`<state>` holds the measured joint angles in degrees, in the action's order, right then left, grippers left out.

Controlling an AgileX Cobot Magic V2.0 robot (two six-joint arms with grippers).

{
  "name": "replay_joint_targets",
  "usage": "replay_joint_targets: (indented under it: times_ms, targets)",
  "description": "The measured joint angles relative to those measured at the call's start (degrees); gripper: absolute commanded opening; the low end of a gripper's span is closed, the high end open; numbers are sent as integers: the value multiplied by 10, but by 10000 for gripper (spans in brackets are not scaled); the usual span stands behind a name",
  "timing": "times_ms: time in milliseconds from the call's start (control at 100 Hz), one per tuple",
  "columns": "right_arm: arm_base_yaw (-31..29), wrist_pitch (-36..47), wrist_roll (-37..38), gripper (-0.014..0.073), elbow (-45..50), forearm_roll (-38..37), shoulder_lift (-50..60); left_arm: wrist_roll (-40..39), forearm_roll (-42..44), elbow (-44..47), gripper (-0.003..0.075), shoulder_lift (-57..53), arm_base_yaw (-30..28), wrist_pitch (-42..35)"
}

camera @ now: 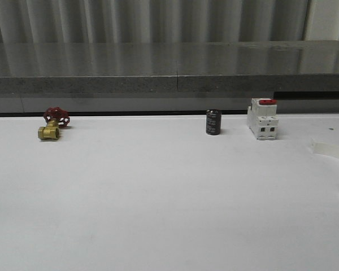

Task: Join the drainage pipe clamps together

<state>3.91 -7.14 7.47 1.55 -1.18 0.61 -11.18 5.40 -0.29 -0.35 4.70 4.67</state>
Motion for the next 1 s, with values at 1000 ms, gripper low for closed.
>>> replay_joint_targets:
  times_ms: [1000]
  targets:
    - [0, 0, 0, -69, 0, 0, 0, 12, -30, -294, -20, 208, 0, 322]
